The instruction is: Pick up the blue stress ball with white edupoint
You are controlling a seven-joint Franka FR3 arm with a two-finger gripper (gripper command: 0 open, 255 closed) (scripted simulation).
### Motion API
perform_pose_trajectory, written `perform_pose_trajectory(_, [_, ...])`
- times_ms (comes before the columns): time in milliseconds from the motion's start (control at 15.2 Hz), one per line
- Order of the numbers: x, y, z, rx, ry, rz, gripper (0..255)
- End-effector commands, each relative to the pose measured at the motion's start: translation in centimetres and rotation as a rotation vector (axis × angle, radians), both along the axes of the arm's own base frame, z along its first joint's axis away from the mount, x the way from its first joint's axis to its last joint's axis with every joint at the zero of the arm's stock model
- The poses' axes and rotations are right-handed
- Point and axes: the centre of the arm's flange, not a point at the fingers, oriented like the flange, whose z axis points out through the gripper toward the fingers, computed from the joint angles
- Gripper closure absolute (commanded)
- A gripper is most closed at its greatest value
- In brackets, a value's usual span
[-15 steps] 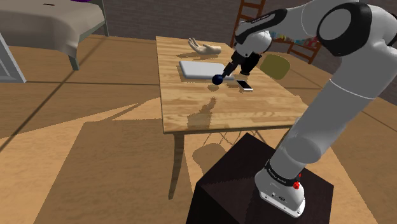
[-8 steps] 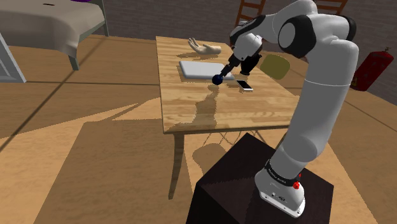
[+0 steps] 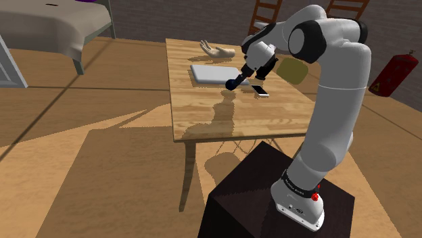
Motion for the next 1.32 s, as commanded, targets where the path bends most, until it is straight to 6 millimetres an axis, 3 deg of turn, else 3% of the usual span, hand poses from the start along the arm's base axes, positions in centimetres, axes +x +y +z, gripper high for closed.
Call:
perform_pose_trajectory(0, [0.1,0.0,-0.3,0.0,0.0,0.0,0])
perform_pose_trajectory(66, [0.1,0.0,-0.3,0.0,0.0,0.0,255])
perform_pose_trajectory(660, [0.1,0.0,-0.3,0.0,0.0,0.0,255])
perform_pose_trajectory(1254, [0.1,0.0,4.5,0.0,0.0,0.0,255])
